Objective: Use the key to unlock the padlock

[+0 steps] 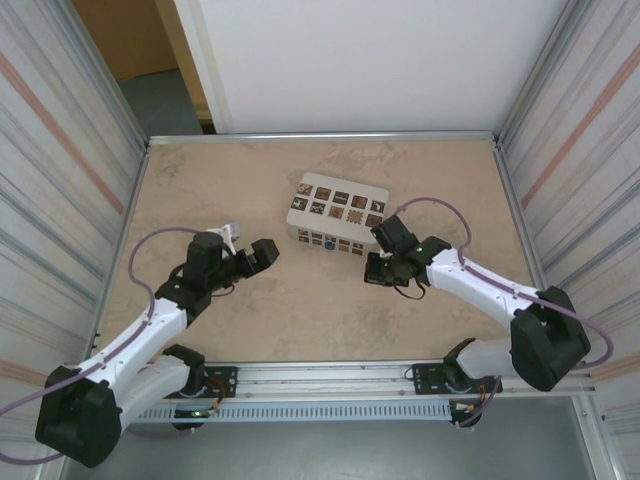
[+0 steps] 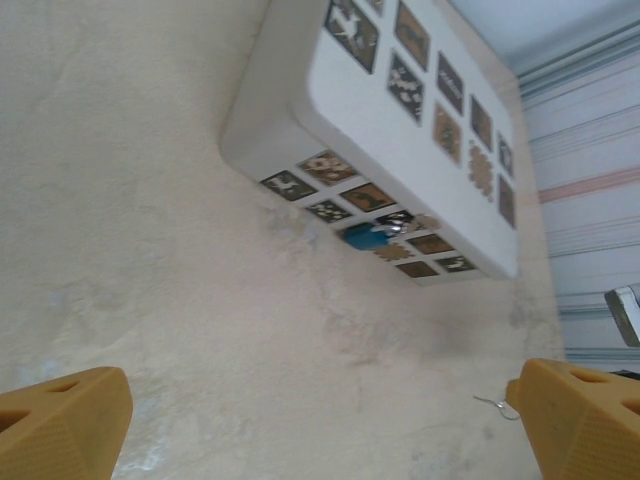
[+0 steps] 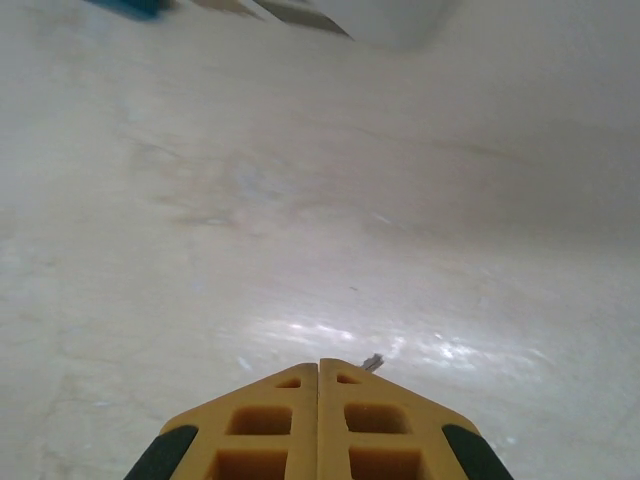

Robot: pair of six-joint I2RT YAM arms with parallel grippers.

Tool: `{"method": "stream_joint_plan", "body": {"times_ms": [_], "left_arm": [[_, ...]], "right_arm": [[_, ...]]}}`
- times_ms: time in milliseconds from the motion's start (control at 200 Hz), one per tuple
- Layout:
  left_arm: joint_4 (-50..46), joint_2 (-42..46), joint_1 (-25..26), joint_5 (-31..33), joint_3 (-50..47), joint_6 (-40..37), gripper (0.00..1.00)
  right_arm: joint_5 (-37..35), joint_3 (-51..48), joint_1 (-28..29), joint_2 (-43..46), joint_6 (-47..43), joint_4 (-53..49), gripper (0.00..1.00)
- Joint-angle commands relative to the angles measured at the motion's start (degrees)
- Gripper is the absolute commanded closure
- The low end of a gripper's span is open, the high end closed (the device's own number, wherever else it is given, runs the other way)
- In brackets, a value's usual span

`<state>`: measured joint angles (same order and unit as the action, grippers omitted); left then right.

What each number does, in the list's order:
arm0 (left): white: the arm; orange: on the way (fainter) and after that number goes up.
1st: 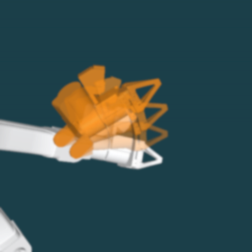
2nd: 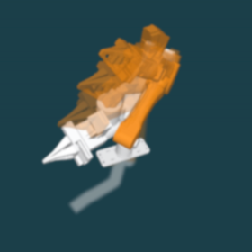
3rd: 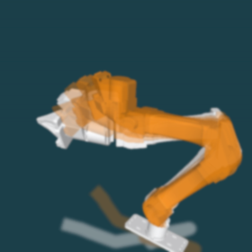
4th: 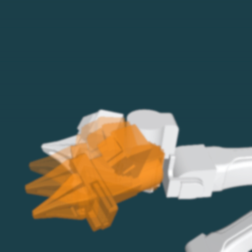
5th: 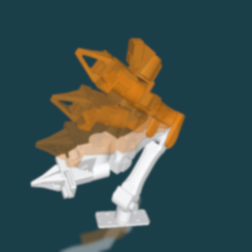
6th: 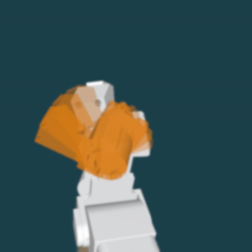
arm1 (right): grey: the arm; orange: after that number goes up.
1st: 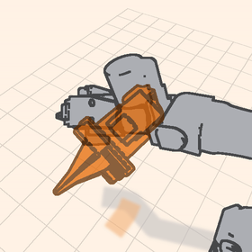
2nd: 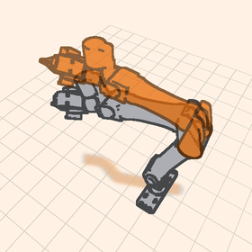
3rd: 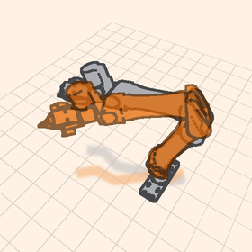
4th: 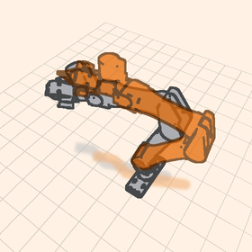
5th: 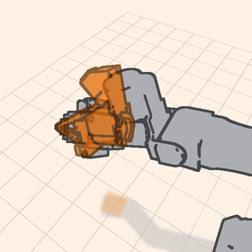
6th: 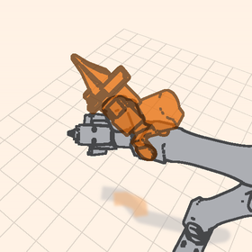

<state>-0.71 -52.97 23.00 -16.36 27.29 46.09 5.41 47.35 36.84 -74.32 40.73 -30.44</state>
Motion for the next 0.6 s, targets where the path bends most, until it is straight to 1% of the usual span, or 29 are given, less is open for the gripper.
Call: {"method": "stream_joint_plan", "body": {"times_ms": [0, 135, 286, 431, 541, 596], "left_arm": [[3.13, -0.41, 0.46, -4.76, 3.05, 6.09, 0.02], [5.31, -2.66, 0.46, -8.57, 5.00, 16.02, 0.04], [11.26, -6.00, 0.64, -11.30, 4.91, 31.45, 0.05], [19.96, -8.91, 2.87, -10.10, 3.75, 44.99, 0.05], [24.19, -10.95, 5.80, -7.69, 3.96, 52.71, 0.04], [28.29, -12.50, 6.81, -7.46, 3.74, 56.06, 0.03]], "right_arm": [[2.74, 0.56, -0.03, 3.20, -6.60, 4.18, 1.00], [3.37, 2.61, -0.12, 5.03, -9.45, 5.96, 1.00], [4.85, 4.49, -0.11, 6.01, -11.01, 9.46, 1.00], [5.58, 6.05, 0.07, 5.82, -11.53, 13.26, 1.00], [5.50, 6.96, 0.70, 5.17, -11.31, 16.31, 1.00], [5.44, 7.35, 1.12, 4.81, -10.92, 17.81, 1.00]]}}
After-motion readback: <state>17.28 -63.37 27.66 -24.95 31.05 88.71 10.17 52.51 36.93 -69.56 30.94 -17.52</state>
